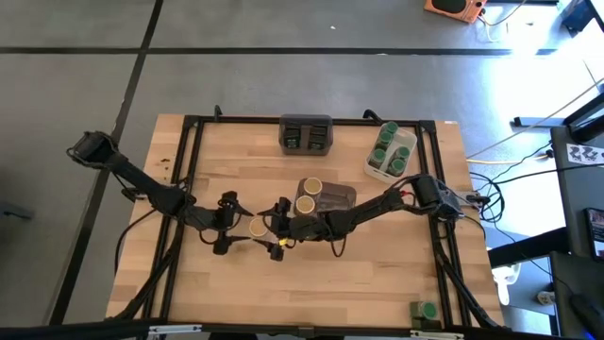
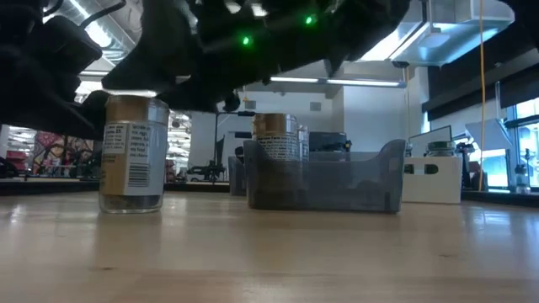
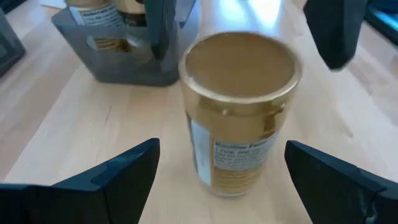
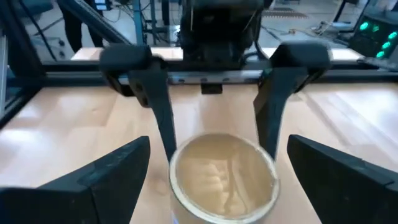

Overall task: Sort spices by type
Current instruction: Adjust the golden seasoning bottle

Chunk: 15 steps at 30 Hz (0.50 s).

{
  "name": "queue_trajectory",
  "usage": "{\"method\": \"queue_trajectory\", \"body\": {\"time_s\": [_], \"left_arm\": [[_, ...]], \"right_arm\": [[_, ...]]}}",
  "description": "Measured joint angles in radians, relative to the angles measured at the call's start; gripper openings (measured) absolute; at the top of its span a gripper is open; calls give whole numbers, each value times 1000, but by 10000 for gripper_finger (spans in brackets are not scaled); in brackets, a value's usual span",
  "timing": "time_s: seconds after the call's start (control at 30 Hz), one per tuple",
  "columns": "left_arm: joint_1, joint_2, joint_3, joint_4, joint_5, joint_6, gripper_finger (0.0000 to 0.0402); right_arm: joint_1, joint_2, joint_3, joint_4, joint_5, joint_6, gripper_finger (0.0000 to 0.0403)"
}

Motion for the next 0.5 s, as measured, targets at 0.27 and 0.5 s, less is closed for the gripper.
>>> {"method": "queue_trajectory", "body": {"time_s": [0.27, 0.5], "left_arm": [[0, 7, 0, -1, -19, 0, 343], [0, 7, 0, -2, -19, 0, 343]], "right_arm": [[-2, 57, 46, -6, 32, -13, 376], [-14, 67, 48, -49, 8, 19, 376]]}}
